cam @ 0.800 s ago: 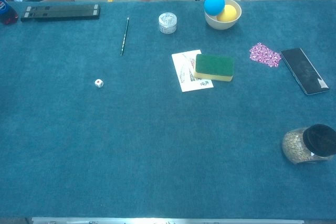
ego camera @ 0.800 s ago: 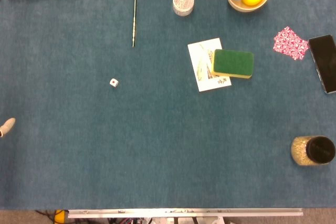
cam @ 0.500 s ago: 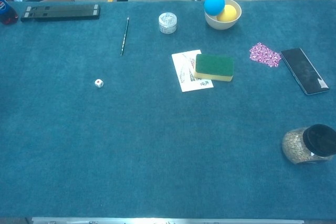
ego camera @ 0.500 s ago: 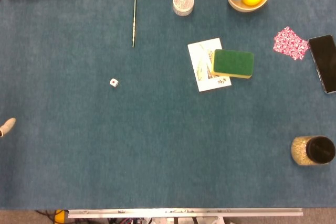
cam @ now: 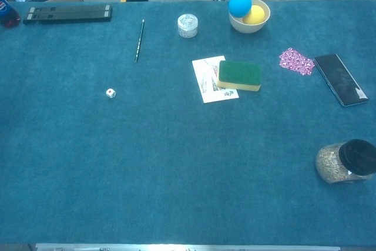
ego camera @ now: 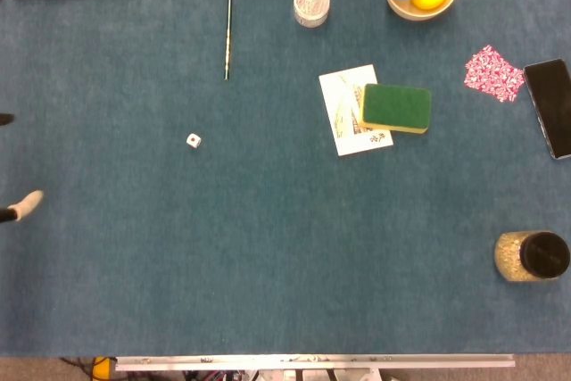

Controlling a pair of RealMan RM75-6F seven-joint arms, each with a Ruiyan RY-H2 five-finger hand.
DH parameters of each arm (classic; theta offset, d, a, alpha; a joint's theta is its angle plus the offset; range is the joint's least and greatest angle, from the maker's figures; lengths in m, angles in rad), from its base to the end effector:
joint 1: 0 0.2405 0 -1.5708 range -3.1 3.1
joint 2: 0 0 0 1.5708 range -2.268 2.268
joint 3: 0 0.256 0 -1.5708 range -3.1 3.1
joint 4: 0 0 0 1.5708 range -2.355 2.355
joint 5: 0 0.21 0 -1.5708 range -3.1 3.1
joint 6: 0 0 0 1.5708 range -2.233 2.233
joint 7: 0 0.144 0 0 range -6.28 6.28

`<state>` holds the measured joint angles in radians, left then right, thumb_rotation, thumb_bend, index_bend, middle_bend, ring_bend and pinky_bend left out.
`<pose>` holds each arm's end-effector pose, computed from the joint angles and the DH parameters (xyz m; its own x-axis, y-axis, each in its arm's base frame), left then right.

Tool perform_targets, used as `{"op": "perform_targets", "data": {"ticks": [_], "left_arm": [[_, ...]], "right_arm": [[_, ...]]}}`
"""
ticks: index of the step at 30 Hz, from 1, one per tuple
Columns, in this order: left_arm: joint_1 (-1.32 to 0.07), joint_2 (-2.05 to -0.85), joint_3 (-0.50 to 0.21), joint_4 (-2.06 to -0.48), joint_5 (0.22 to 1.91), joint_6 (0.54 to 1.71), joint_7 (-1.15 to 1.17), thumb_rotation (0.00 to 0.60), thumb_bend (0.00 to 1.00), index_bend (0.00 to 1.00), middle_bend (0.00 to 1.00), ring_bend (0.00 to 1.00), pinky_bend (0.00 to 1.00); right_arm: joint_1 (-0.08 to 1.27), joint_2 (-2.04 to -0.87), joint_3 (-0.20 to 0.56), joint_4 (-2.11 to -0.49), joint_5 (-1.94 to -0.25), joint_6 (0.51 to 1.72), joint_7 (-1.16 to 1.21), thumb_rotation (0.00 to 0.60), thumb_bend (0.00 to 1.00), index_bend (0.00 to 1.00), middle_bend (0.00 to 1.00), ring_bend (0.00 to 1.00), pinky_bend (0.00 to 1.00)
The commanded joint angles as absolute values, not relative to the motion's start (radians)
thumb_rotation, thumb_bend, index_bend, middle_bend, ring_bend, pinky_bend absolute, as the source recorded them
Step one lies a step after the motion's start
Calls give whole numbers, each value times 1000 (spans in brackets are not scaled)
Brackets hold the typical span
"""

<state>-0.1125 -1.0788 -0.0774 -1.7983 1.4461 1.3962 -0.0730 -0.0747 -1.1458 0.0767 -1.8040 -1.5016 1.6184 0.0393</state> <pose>-0.2790 0.1908 0.1494 0.1798 0.0703 0.9812 0.9836 0.0032 -0.1804 -0.2880 -0.1373 0.1591 0.1611 0.1121 0.9806 -0.9817 0.1200 0.1475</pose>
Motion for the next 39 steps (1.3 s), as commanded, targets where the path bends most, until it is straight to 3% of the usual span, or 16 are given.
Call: {"op": "perform_targets", "data": {"ticks": [1, 12, 14, 16, 18, 20, 31, 39], "left_arm": [[-167, -1070, -90, -1780, 1455, 1325, -105, 600, 36, 257, 57, 0, 0], [-327, -1087, -102, -1741, 1471, 1110, -182, 600, 36, 280, 54, 0, 0], [-358, -1098, -103, -1730, 1464, 1065, -187, 565, 36, 280, 51, 0, 0], [-383, -1108, -102, -1719, 1456, 1026, -190, 430, 36, 280, 48, 0, 0], [-409, -1125, -101, -1706, 1449, 991, -191, 344, 35, 280, 47, 0, 0], [-433, -1144, -100, -1690, 1440, 960, -189, 294, 35, 280, 45, 0, 0], [-560, -1263, -109, -1558, 1312, 771, -142, 108, 36, 283, 38, 0, 0], [-598, -1360, -98, -1489, 1215, 727, -70, 77, 36, 284, 33, 0, 0]], "right_arm": [[-74, -1146, 76, -1802, -1501, 1616, 40, 600, 288, 320, 215, 105, 183], [-65, -1144, 76, -1801, -1499, 1602, 35, 600, 287, 320, 215, 105, 183], [-63, -1144, 77, -1799, -1498, 1599, 35, 600, 288, 320, 215, 105, 183], [-62, -1143, 77, -1798, -1496, 1597, 36, 600, 288, 320, 215, 105, 183], [-60, -1142, 78, -1797, -1493, 1595, 35, 600, 288, 320, 215, 105, 183], [-59, -1142, 79, -1795, -1489, 1592, 35, 600, 288, 320, 215, 105, 183], [-53, -1145, 82, -1776, -1469, 1577, 42, 600, 288, 320, 215, 105, 183], [-53, -1144, 84, -1765, -1453, 1570, 47, 600, 288, 320, 215, 105, 183]]}}
